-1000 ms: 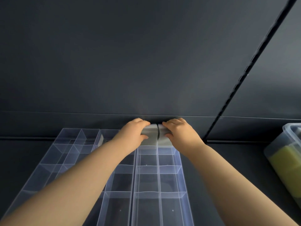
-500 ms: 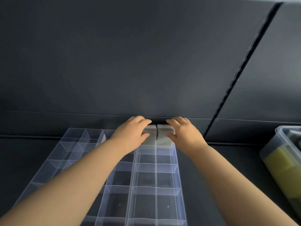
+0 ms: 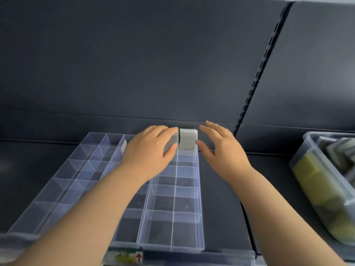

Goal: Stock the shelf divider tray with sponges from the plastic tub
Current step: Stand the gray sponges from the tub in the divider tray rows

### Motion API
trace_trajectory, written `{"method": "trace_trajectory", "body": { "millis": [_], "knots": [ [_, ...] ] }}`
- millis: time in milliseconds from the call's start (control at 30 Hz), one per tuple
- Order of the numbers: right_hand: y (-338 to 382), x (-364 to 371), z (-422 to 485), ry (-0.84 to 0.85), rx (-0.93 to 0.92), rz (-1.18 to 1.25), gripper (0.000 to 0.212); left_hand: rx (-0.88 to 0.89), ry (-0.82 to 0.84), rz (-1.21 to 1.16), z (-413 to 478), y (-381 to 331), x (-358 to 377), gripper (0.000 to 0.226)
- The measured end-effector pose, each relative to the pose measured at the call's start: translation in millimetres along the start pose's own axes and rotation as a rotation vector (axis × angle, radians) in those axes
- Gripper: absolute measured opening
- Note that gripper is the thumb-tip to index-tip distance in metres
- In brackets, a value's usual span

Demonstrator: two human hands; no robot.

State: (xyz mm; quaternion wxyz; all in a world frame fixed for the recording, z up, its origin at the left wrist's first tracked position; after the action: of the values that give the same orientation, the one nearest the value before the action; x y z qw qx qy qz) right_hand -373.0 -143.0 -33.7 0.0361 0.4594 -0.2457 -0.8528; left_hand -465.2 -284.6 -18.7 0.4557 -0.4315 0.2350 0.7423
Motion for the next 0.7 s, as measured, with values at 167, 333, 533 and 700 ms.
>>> {"method": "trace_trajectory", "body": {
  "millis": [167, 333, 533, 700],
  "knots": [
    [16.1, 15.6, -53.9, 0.113, 0.100, 0.015, 0.050, -0.015, 0.162, -0.025, -56.8, -6.7, 7.5, 0.044],
    [40.2, 17.0, -113.4, 0.147, 0.223, 0.048, 0.050, -0.006, 0.263, -0.128, -110.0, -12.4, -1.5, 0.047],
    [58.8, -3.5, -189.5, 0.102, 0.362, 0.041, 0.051, 0.067, 0.290, -0.207, -158.0, -41.2, -19.9, 0.046],
    [48.1, -45.4, -260.8, 0.098, 0.487, 0.002, 0.052, 0.154, 0.369, -0.333, -178.7, -101.6, -26.1, 0.044]
  ]
}}
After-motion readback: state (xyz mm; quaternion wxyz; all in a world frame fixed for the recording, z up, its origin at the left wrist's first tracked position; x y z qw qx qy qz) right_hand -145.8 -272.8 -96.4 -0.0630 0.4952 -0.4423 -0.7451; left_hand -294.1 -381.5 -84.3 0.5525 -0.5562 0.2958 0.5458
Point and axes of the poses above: each hand's wrist, its own z-axis towards the middle knuckle, its own x-axis out of the palm, y = z × x, the point moved 7 cm from there along z, towards the middle knuckle, and after that the axes turned 6 degrees about z, right-handed, at the moved point
